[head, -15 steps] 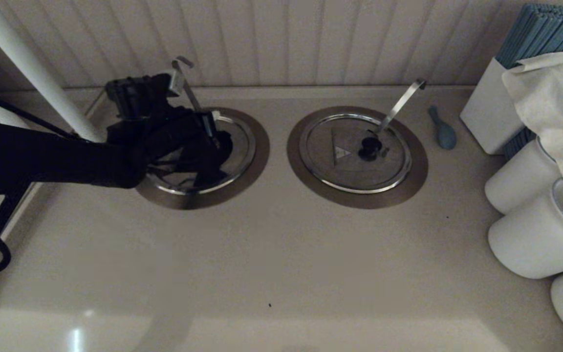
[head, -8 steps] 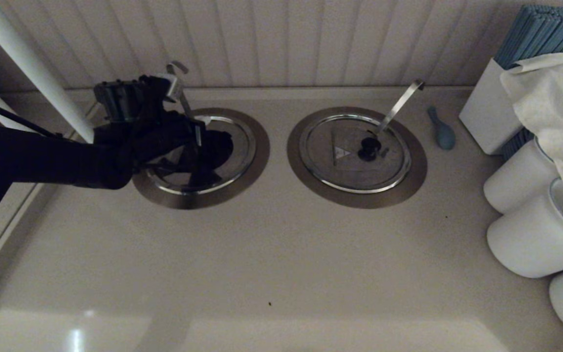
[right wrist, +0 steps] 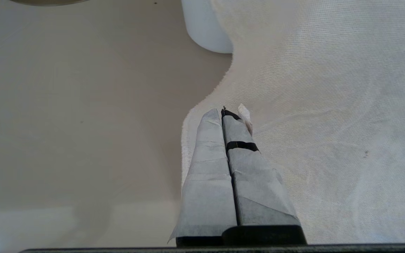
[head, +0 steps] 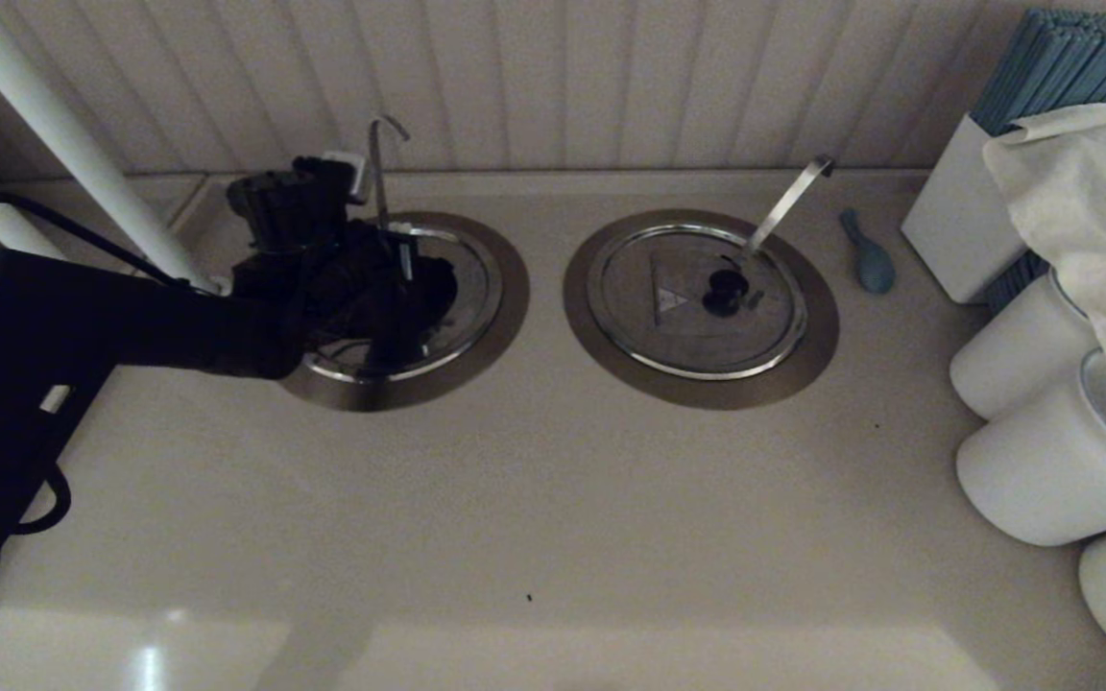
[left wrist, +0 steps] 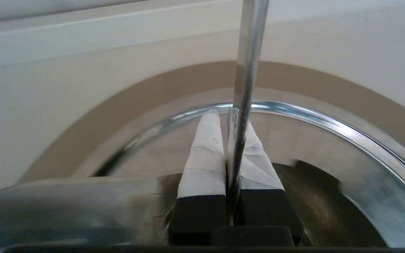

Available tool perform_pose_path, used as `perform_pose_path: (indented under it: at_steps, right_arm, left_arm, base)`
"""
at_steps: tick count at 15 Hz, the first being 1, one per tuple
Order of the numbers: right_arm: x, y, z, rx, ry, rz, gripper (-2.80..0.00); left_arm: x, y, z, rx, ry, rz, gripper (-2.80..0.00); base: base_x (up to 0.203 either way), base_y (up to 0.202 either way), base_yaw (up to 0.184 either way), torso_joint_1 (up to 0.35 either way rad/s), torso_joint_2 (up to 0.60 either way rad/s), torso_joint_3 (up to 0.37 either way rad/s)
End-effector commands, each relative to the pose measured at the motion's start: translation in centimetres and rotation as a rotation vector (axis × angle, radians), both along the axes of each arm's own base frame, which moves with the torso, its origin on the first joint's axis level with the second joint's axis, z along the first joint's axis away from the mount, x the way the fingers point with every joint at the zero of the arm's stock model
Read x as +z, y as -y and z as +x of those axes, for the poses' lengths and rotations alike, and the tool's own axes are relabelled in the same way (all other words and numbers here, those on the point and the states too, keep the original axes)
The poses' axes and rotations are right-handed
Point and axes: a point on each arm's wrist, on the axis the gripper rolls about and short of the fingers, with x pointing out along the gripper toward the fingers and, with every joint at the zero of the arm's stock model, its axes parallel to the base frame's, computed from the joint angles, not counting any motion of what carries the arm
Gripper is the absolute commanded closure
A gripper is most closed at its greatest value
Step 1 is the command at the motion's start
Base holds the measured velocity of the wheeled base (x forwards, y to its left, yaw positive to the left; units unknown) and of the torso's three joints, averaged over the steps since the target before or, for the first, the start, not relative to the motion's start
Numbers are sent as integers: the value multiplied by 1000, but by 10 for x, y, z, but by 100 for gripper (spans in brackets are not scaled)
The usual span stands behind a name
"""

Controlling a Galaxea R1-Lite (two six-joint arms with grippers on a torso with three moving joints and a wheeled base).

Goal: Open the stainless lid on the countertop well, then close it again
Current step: Stir with a spoon

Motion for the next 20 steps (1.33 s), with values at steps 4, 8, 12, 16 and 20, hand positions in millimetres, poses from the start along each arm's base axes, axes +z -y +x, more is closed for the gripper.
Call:
perform_pose_path:
  at_steps: [4,8,12,16,20]
  right_arm:
    - [0,0,0,0,-1,0,0]
    - [0,0,0,0,-1,0,0]
    - [0,0,0,0,0,0,0]
    - [0,0,0,0,0,0,0]
    - [0,0,0,0,0,0,0]
  left_arm:
    - [1,19,0,-40,-7,-62,0]
    - [3,37,-4,-85,-19,-132,0]
    - [2,42,-5,-89,-34,-127,0]
    - [-3,45,-2,-39,-23,-107,0]
    - [0,48,-4,-45,-17,-112,0]
  base:
    - [0,0,0,0,0,0]
    - [0,0,0,0,0,0]
    - [0,0,0,0,0,0]
    - [0,0,0,0,0,0]
    - [0,0,0,0,0,0]
